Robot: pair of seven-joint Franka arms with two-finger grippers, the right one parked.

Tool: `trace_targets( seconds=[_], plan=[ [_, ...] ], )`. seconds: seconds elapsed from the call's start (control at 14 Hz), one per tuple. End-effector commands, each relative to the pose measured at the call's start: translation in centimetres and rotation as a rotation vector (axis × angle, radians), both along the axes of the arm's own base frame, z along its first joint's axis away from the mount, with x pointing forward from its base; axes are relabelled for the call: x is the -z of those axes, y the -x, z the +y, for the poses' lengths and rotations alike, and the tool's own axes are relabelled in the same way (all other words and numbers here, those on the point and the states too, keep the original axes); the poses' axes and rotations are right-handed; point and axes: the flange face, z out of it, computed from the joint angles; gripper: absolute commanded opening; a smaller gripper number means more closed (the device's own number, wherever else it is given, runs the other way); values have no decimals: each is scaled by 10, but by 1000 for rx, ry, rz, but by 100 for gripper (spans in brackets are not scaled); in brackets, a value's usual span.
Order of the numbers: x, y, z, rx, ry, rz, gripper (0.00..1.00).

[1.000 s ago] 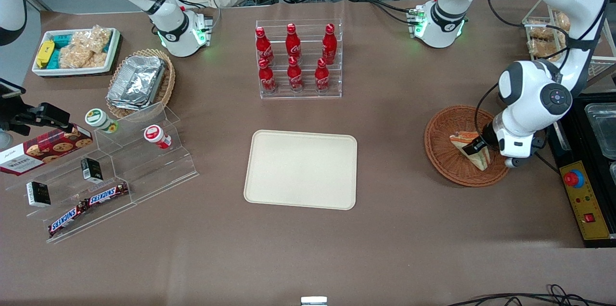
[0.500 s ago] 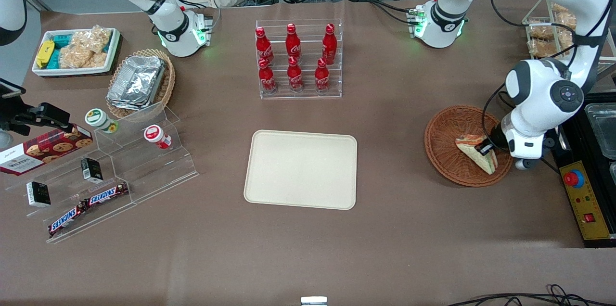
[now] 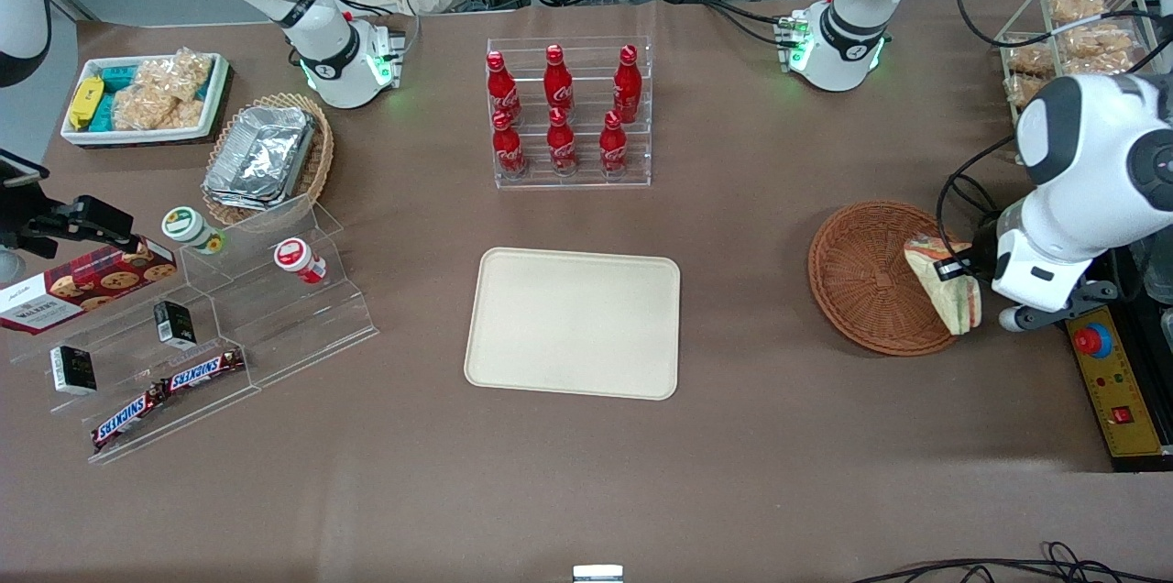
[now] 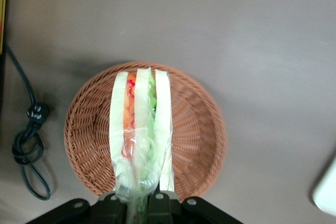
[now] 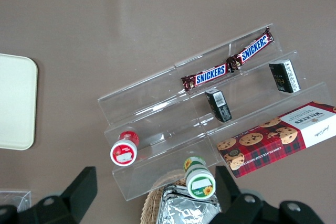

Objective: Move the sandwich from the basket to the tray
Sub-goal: 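Lift the sandwich out of the basket with the left gripper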

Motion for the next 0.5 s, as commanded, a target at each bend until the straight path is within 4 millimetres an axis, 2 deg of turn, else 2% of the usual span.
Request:
trace_targets(
  seconds=[0.0,0.14,0.21,0.36,0.43],
  plan=[
    [-25,-21,-55,150,-5,14,9],
    [-20,-19,-117,233,-19,9,7],
    [-10,-15,-151,247,-7,19,6],
    [21,-7,-219,251,17,52,6],
    [38,-8,-248,247,3,53,11]
  ],
)
